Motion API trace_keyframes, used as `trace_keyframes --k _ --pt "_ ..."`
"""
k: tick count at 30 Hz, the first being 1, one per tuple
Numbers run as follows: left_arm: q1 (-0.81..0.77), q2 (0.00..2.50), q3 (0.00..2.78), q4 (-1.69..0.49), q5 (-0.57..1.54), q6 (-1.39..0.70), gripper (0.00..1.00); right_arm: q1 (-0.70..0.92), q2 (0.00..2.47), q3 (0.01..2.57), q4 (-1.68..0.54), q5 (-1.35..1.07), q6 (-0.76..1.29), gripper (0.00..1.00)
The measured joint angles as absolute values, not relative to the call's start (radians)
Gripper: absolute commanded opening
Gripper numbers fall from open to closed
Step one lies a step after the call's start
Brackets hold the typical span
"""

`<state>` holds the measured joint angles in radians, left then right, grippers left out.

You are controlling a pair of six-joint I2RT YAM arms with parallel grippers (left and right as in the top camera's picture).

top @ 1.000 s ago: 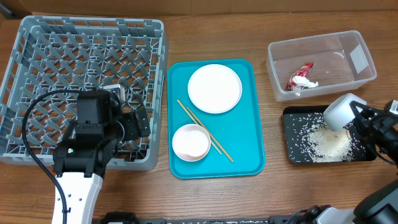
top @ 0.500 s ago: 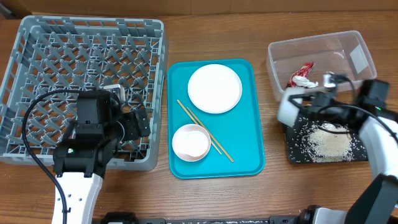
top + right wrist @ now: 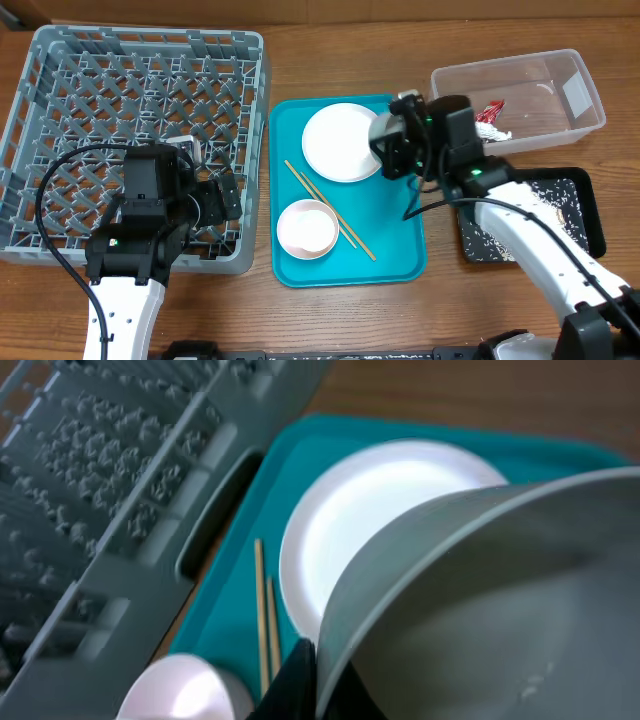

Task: Sort waste into correct bins and load items into the dishwasher
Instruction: 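Bring the empty bowl back and set it on the white plate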

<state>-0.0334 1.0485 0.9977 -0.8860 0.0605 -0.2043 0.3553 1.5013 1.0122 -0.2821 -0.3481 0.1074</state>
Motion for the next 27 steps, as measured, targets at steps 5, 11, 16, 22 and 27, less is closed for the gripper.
trace_keyframes --k 5,11,16,22,27 --pt "-0.033 1.048 0.998 -0.886 0.06 -0.204 1.0 0.416 1.591 1.015 -0.156 -0.249 0.104 0.04" --pt "-0.033 1.049 0.998 -0.886 0.06 -0.205 1.0 0.42 1.717 1.036 -0.154 -0.236 0.104 0.04" --pt "-0.033 1.052 0.998 -0.886 0.06 -0.205 1.0 0.42 1.769 1.166 -0.224 -0.232 0.096 0.04" --pt "-0.033 1.052 0.998 -0.887 0.06 -0.204 1.0 0.431 1.846 1.214 -0.266 -0.232 0.086 0.05" --pt "-0.033 1.052 0.998 -0.887 0.06 -0.205 1.0 0.466 1.913 1.214 -0.262 -0.23 0.08 0.2"
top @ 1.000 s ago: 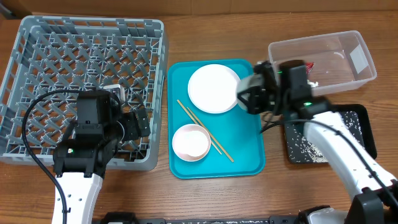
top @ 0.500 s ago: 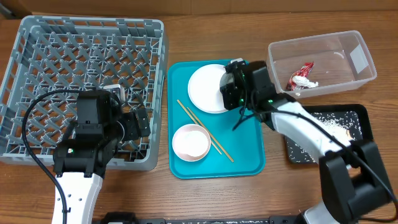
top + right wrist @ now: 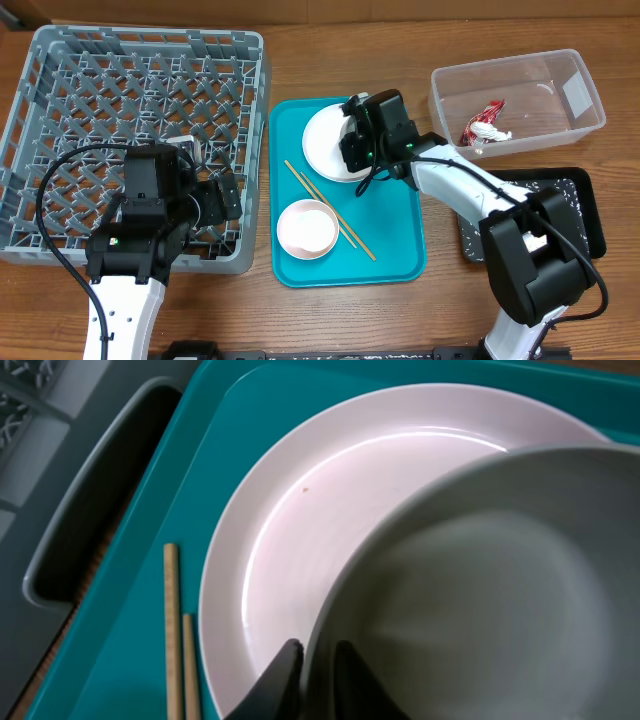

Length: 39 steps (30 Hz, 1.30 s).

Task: Sort waste into correct bins and load items into the dishwasher
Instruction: 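Bring the empty bowl back and set it on the white plate, then grasp the white cup on the tray with the right gripper and lift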

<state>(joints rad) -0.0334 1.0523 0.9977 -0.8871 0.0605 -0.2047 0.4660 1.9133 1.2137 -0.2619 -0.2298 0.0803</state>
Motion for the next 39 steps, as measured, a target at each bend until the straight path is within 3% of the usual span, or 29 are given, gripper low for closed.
trace_keyframes --k 2,4,6,7,12,20,25,30,39 --pt "-0.033 1.052 0.998 -0.887 0.06 -0.204 1.0 0.474 1.914 1.214 -0.265 -0.229 0.079 0.37" --pt "-0.033 1.052 0.998 -0.887 0.06 -0.204 1.0 0.479 1.914 1.214 -0.281 -0.229 0.075 0.47" --pt "-0.033 1.052 0.998 -0.887 0.06 -0.205 1.0 0.48 1.914 1.219 -0.337 -0.229 0.077 0.51" --pt "-0.033 1.052 0.998 -0.887 0.06 -0.205 1.0 0.48 1.914 1.224 -0.364 -0.229 0.079 0.59" --pt "-0.033 1.052 0.998 -0.888 0.06 -0.205 1.0 0.468 1.852 1.343 -0.647 -0.229 0.079 0.68" --pt "-0.033 1.052 0.998 -0.887 0.06 -0.205 1.0 0.435 1.55 1.452 -0.949 -0.23 0.109 0.7" --pt "-0.033 1.052 0.998 -0.888 0.06 -0.205 1.0 0.435 1.53 1.443 -1.129 -0.23 0.188 0.7" --pt "-0.033 1.053 1.0 -0.886 0.06 -0.205 1.0 0.449 1.535 1.318 -1.06 -0.281 0.235 0.69" --pt "-0.033 1.053 1.0 -0.887 0.06 -0.205 1.0 0.644 1.644 1.235 -0.966 -0.276 0.275 0.68"
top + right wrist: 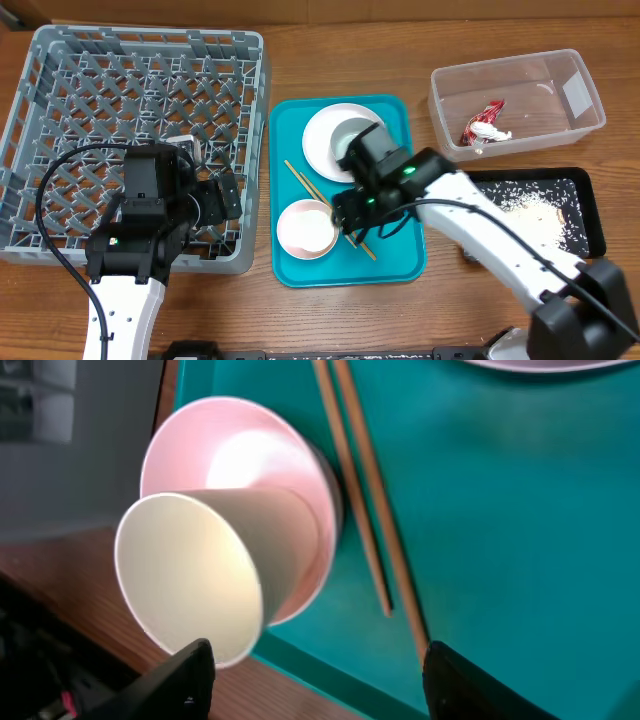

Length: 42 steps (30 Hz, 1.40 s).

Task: Sort waste into correct bins and load items into the dishwasher
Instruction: 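Grasp the white cup on the tray with the right gripper and lift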

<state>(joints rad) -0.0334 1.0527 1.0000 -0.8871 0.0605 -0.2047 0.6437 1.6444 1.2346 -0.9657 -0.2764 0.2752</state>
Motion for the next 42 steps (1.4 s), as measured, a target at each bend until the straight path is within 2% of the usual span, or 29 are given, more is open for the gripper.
trace_keyframes --k 3,4,6,11,15,17,25,29,34,36,42 --pt "-0.033 1.053 1.0 -0.887 0.06 -0.205 1.0 0.692 1.691 1.234 -0.96 -0.238 0.31 0.6" --pt "-0.033 1.053 1.0 -0.887 0.06 -0.205 1.0 0.701 1.709 1.234 -0.952 -0.229 0.322 0.55" --pt "-0.033 1.053 1.0 -0.887 0.06 -0.205 1.0 0.709 1.75 1.234 -0.941 -0.22 0.344 0.35" --pt "-0.033 1.053 1.0 -0.887 0.06 -0.205 1.0 0.714 1.787 1.234 -0.928 -0.205 0.373 0.09" --pt "-0.033 1.053 1.0 -0.887 0.06 -0.205 1.0 0.714 1.787 1.266 -0.959 -0.197 0.388 0.08" --pt "-0.033 1.053 1.0 -0.887 0.06 -0.205 1.0 0.714 1.786 1.311 -0.981 -0.182 0.389 0.04" --pt "-0.033 1.053 1.001 -0.887 0.06 -0.205 1.0 0.702 1.728 1.427 -1.006 -0.168 0.369 0.04" --pt "-0.033 1.053 1.001 -0.887 0.065 -0.205 1.0 0.638 1.707 1.427 -1.002 -0.212 0.365 0.04" --pt "-0.033 1.053 1.001 -0.868 0.134 -0.207 0.99 0.397 1.697 1.427 -0.925 -0.44 0.343 0.04" --pt "-0.033 1.053 1.001 -0.847 0.201 -0.208 0.99 0.265 1.697 1.427 -0.882 -0.621 0.311 0.04" --pt "-0.033 1.101 1.003 -0.656 0.525 -0.215 1.0 0.093 1.697 1.427 -0.867 -1.033 0.205 0.04"
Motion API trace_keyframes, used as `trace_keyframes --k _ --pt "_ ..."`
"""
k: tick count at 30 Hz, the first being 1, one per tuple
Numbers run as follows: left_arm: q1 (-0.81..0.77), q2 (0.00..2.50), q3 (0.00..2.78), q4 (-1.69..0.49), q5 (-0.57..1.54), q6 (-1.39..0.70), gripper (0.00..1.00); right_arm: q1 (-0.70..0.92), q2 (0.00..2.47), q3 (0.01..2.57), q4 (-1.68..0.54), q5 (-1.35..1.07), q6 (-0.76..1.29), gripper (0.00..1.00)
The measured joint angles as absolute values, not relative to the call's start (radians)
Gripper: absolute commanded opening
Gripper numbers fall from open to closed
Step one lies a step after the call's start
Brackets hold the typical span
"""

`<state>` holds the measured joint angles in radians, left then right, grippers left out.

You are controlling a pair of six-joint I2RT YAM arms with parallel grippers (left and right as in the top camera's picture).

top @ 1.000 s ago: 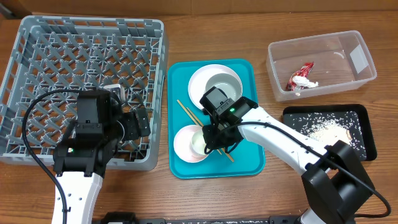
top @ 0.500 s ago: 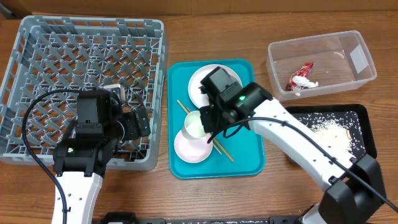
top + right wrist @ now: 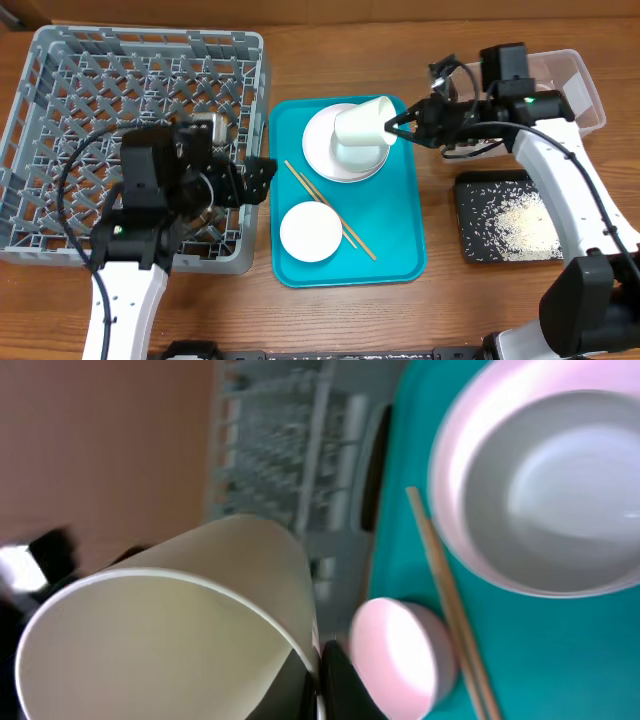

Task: Sort waste into correct bins and load items into the dishwasher
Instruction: 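Grasp the white cup on the tray with the right gripper and lift, then hand the white cup from the right gripper to the left gripper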

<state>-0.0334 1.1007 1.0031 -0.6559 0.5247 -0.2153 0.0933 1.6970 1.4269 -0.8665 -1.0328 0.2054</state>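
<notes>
A white paper cup (image 3: 360, 124) hangs tilted on its side above the teal tray (image 3: 395, 245). My right gripper (image 3: 399, 126) is shut on its rim, the fingertips (image 3: 335, 685) pinching the cup (image 3: 170, 630) wall. Below it a grey bowl (image 3: 350, 155) sits on the white plate (image 3: 318, 140), which also shows as the plate (image 3: 455, 510) in the wrist view. A pink bowl (image 3: 310, 232) and two chopsticks (image 3: 335, 215) lie on the tray. My left gripper (image 3: 257, 178) hovers at the grey dish rack's (image 3: 60, 60) right edge; its jaws are unclear.
A clear plastic bin (image 3: 580, 85) stands at the back right, partly behind my right arm. A black tray (image 3: 480, 240) with scattered rice lies in front of it. The rack fills the table's left side.
My right gripper was open beside the paper cup standing in the pink bowl. It is now shut on the cup, held up over the plate. My left gripper has shifted right toward the tray.
My right gripper held the grey bowl beside the plate, then over the plate. Later the bowl sat on the plate and the gripper was open by the cup in the pink bowl. Now the cup is out of the bowl, in the gripper.
</notes>
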Motion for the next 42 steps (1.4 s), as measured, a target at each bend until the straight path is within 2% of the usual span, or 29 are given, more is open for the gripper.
trace_keyframes --k 4,9,16,22,31,42 --pt "-0.033 1.216 1.007 -0.397 0.887 -0.282 1.0 0.106 1.697 1.427 -0.846 -1.262 0.144 0.04" --pt "-0.033 1.346 1.009 -0.059 1.229 -0.405 1.0 0.125 1.692 1.427 -0.819 -1.357 0.123 0.04" --pt "-0.061 1.386 1.007 0.174 1.418 -0.561 1.0 0.125 1.691 1.427 -0.779 -1.407 0.118 0.04" --pt "-0.134 1.386 1.007 0.315 1.438 -0.674 1.0 0.116 1.691 1.427 -0.769 -1.423 0.126 0.04" --pt "-0.163 1.386 1.007 0.315 1.34 -0.706 1.0 0.102 1.691 1.427 -0.732 -1.44 0.132 0.04" --pt "-0.187 1.388 1.008 0.235 1.18 -0.645 1.0 0.126 1.69 1.427 -0.731 -1.471 0.135 0.04"
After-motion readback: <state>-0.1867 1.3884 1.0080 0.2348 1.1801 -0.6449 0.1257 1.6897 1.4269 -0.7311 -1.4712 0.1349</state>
